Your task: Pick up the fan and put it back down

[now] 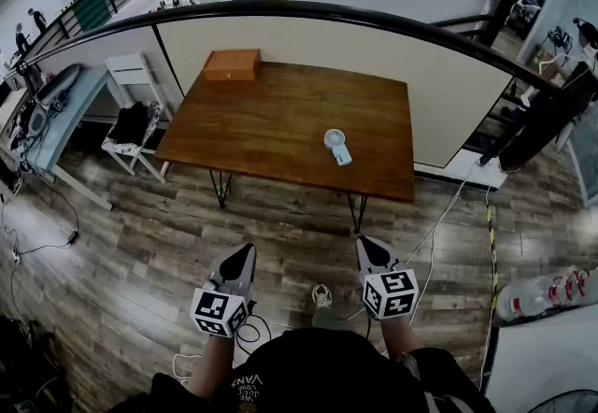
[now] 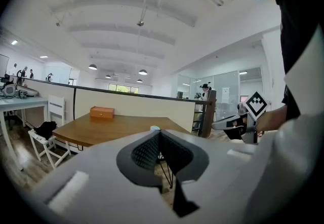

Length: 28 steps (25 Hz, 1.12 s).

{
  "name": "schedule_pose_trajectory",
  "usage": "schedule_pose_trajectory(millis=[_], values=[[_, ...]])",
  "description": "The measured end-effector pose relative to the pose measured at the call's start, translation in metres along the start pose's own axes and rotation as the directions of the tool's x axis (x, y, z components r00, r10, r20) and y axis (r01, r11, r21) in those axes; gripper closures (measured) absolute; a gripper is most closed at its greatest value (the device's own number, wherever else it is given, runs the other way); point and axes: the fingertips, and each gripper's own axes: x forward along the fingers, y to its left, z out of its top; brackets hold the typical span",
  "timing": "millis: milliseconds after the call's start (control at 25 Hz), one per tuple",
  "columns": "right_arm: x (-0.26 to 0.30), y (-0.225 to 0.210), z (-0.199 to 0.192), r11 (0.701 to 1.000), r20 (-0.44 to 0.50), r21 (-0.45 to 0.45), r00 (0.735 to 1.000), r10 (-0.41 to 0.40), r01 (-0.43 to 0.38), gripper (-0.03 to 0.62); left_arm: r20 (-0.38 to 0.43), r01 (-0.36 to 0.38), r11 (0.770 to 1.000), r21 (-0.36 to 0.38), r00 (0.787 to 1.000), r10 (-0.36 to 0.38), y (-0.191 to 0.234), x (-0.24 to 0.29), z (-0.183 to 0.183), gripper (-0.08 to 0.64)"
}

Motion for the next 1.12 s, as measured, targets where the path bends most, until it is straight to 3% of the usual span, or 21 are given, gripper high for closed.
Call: schedule_pose_trajectory(millis=[240, 480, 520, 600, 640, 1120], values=[[-0.001, 0.0, 0.002, 1.0, 0.005, 0.001, 1.0, 0.005, -0.005, 0.58, 0.025, -0.003, 1.0, -0.008, 1.0, 0.004, -0.002, -0.003, 0.004, 0.549], [0.013, -0.02, 0.01, 0.999, 0.035, 0.043, 0.999, 0.011, -0.013, 0.578, 0.068, 0.039, 0.999, -0.023, 0.997, -0.038, -0.012, 0.02, 0.013, 0.54], [0.018, -0.025, 0.01, 0.999, 0.026, 0.05, 1.0, 0.013, -0.014, 0.549, 0.067, 0.041, 0.999, -0.029, 0.997, -0.039, -0.013, 0.026, 0.013, 0.531], [0.029, -0.035, 0.012, 0.998, 0.012, 0.065, 1.0, 0.014, -0.015, 0.398, 0.056, 0.036, 0.998, -0.047, 0.998, -0.033, -0.013, 0.039, 0.012, 0.396], [0.035, -0.04, 0.013, 0.997, 0.009, 0.069, 1.0, 0.017, -0.017, 0.387, 0.048, 0.031, 0.998, -0.055, 0.998, -0.028, -0.013, 0.046, 0.011, 0.37], [0.106, -0.099, 0.011, 0.995, -0.078, 0.075, 0.994, 0.075, -0.069, 0.376, 0.022, -0.062, 0.993, -0.105, 0.998, 0.065, -0.004, 0.103, 0.002, 0.37]])
